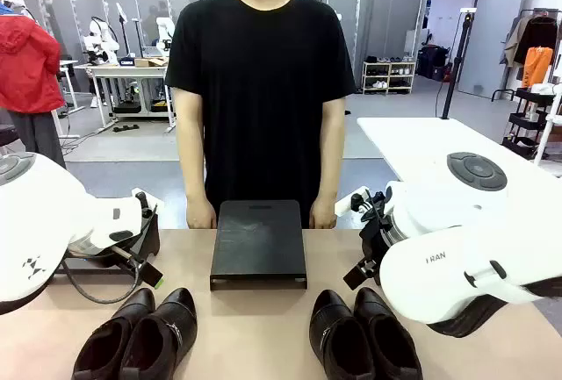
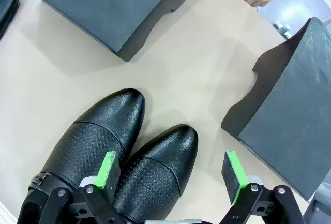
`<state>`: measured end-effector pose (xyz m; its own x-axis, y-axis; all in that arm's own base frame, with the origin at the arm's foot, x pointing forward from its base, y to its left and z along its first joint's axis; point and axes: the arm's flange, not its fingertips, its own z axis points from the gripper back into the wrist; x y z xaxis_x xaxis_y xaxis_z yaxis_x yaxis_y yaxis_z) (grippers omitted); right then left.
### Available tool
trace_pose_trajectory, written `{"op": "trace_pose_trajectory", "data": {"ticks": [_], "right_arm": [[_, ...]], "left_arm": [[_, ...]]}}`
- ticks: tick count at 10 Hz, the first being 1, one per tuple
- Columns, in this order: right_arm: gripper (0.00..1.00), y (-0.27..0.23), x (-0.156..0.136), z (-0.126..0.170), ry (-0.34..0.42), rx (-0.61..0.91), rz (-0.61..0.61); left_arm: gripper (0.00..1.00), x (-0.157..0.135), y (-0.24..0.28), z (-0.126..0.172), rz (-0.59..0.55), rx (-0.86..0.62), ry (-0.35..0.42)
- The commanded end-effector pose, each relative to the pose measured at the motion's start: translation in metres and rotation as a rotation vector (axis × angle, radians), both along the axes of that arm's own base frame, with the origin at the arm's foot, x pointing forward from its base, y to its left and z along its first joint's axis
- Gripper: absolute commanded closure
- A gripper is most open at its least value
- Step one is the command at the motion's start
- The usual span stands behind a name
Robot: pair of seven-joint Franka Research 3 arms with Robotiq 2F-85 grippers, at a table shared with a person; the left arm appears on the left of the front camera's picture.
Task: Place the shoes on the stand as instructed by the person.
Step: Pick up one pair of Shoes and place it on the Shoes Stand indicated by the person.
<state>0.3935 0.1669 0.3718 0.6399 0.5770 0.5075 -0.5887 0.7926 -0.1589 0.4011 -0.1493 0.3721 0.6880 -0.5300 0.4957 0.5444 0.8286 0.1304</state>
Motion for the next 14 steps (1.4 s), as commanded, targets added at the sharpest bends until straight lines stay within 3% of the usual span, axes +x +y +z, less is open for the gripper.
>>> {"op": "trace_pose_trajectory", "data": {"ticks": [1,9,10,11,14], "right_arm": [[0.0,0.0,0.0,0.0,0.0,0.0,0.0],[0.0,0.0,0.0,0.0,0.0,0.0,0.0],[0.0,0.0,0.0,0.0,-0.001,-0.001,0.002],[0.0,-0.004,0.008,0.013,0.02,-0.001,0.055],[0.0,-0.017,0.025,0.07,0.038,0.125,0.074]], "left_arm": [[0.0,0.0,0.0,0.0,-0.001,0.0,0.0],[0.0,0.0,0.0,0.0,-0.001,0.0,0.0],[0.0,0.005,0.0,0.015,-0.077,0.005,-0.038],[0.0,0.011,0.004,0.031,-0.08,0.038,-0.048],[0.0,0.026,0.02,0.081,-0.121,-0.039,0.071]]}}
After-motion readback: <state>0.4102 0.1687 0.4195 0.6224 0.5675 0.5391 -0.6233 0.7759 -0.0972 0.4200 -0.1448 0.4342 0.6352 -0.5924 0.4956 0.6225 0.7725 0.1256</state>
